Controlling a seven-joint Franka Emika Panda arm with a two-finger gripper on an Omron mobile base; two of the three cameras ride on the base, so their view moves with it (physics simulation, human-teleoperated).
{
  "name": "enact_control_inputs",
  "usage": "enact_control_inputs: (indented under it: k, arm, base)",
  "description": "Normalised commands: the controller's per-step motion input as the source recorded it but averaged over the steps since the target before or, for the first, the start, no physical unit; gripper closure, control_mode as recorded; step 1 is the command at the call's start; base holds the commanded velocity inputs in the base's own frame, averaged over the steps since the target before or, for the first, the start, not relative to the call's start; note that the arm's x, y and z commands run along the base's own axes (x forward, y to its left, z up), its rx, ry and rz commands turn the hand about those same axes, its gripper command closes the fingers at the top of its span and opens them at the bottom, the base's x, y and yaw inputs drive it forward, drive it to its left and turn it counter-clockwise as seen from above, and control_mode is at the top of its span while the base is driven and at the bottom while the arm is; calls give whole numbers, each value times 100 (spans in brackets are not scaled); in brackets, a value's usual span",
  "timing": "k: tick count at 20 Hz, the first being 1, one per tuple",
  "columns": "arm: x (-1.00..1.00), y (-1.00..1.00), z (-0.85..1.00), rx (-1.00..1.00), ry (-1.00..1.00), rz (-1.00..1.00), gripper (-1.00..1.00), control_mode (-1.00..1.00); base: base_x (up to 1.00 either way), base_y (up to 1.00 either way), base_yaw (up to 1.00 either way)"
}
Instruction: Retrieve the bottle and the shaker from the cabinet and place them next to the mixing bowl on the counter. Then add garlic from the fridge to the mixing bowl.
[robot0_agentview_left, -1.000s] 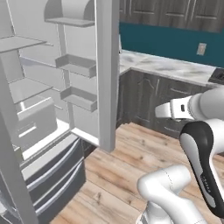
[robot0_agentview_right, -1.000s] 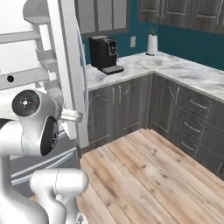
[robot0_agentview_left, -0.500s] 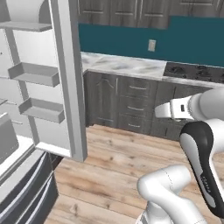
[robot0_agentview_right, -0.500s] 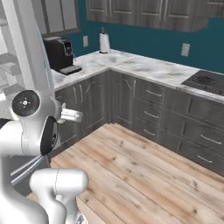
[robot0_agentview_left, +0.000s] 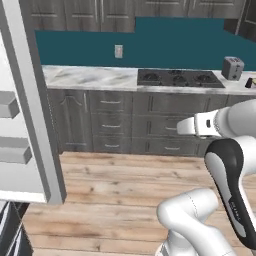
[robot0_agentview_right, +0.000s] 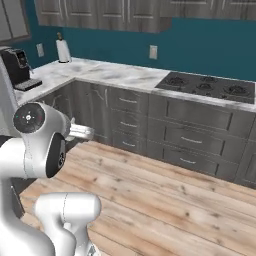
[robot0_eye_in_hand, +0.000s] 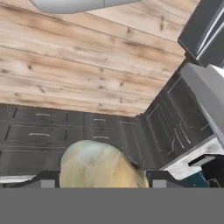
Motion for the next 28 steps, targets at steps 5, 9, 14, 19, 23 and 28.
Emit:
enact_control_inputs:
  k: [5,9,14,19,23,28]
  arm:
    - [0,0,0,0,0,0,100,100]
    - [0,0,0,0,0,0,100,100]
    - [0,0,0,0,0,0,100,100]
    - [0,0,0,0,0,0,100,100]
    - [0,0,0,0,0,0,100,100]
    - [0,0,0,0,0,0,100,100]
  base:
    - [11,-32,-39]
    - [30,-25,-32]
    - [40,-23,-28]
    - [56,-18,-28]
    - [70,-19,-30]
    - [71,-21,-30]
